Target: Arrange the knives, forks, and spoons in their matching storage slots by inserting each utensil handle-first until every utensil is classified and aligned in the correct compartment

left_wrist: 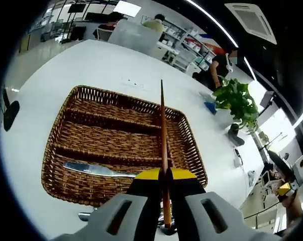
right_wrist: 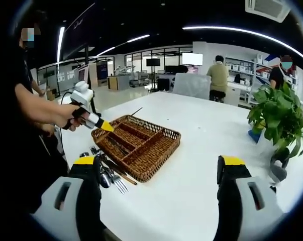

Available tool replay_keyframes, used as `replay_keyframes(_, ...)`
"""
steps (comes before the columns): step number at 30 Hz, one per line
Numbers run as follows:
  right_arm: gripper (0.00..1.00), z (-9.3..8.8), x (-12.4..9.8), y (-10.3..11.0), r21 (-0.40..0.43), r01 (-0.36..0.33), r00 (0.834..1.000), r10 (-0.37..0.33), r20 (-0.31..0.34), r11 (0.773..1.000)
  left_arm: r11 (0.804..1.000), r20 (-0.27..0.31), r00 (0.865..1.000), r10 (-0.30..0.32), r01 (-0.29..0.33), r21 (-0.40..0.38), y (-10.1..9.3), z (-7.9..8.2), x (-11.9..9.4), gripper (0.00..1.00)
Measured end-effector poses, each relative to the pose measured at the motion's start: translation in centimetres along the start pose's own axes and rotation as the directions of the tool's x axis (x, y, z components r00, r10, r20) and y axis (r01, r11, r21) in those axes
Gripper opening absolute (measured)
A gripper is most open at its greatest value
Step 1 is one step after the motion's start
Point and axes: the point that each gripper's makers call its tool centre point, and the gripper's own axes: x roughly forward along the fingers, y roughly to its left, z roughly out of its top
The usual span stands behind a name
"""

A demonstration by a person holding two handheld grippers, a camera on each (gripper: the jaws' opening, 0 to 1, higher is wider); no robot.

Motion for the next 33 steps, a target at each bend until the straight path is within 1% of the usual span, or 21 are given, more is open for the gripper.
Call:
replay_keyframes(5, 0.99, 0.0, -0.2, -0.2, 0.011, 0.007, 1.000, -0.007, 0.005, 1.000, 1.000, -0.006, 1.000, -0.002, 0.002, 0.000, -0.5, 0.0, 0.8, 0.03)
replay_keyframes(8, 0.99, 0.0, -0.2, -0.3, 0.011, 0.010, 1.000, -0.010, 0.006, 1.000, 1.000, -0.011, 1.000, -0.008, 0.008, -0.002, -1.1, 0.0, 1.1, 0.03)
replay_keyframes(9, 0.99, 0.0, -0.3, -0.3, 0.012, 0.011, 1.000, -0.011, 0.007, 1.000, 1.000, -0.012, 1.000, -0.011, 0.011, -0.008, -1.3, 0.0, 1.2, 0.03)
replay_keyframes(10, 0.99, 0.0, -0.3, -0.4, 0.014, 0.012, 1.000, -0.012, 0.008, 1.000, 0.999, -0.013, 1.000, -0.021, 0.020, -0.030, -1.6, 0.0, 1.3, 0.03)
replay_keyframes(15, 0.99, 0.0, -0.3, -0.3, 0.013, 0.013, 1.000, -0.013, 0.006, 1.000, 0.998, -0.017, 0.999, -0.035, 0.034, -0.053, -2.5, 0.0, 2.4, 0.03)
replay_keyframes(18, 0.99, 0.0, -0.4, -0.3, 0.013, 0.015, 1.000, -0.015, 0.006, 1.000, 0.993, -0.007, 0.998, -0.057, 0.056, -0.104, -3.1, 0.1, 2.8, 0.03)
replay_keyframes(19, 0.99, 0.0, -0.5, -0.3, 0.015, 0.016, 1.000, -0.016, 0.006, 1.000, 0.993, -0.007, 0.999, -0.052, 0.051, -0.104, -3.2, 0.1, 3.0, 0.03)
replay_keyframes(23, 0.99, -0.2, -0.6, -0.4, 0.015, 0.018, 1.000, -0.018, 0.002, 1.000, 0.995, -0.006, 0.999, -0.048, 0.048, -0.091, -3.7, 0.2, 3.5, 0.03)
replay_keyframes(27, 0.99, -0.2, -0.6, -0.4, 0.016, 0.019, 1.000, -0.019, 0.001, 1.000, 0.998, -0.020, 0.999, -0.043, 0.042, -0.053, -4.2, 0.3, 4.2, 0.03)
replay_keyframes(28, 0.99, -0.2, -0.6, -0.4, 0.015, 0.019, 1.000, -0.019, 0.000, 1.000, 1.000, -0.034, 0.999, -0.021, 0.021, 0.007, -4.0, 0.1, 4.4, 0.03)
replay_keyframes(29, 0.99, -0.2, -0.5, -0.3, 0.015, 0.018, 1.000, -0.018, 0.001, 1.000, 0.999, -0.042, 0.999, -0.005, 0.007, 0.049, -3.9, 0.0, 4.6, 0.03)
replay_keyframes(30, 0.99, -0.1, -0.5, -0.2, 0.015, 0.016, 1.000, -0.016, 0.003, 1.000, 0.998, -0.055, 0.998, -0.007, 0.010, 0.057, -4.3, -0.3, 4.8, 0.03)
replay_keyframes(33, 0.99, 0.1, -0.4, 0.0, 0.016, 0.013, 1.000, -0.013, 0.010, 1.000, 0.999, -0.062, 0.998, -0.017, 0.020, 0.041, -4.8, -0.6, 5.3, 0.03)
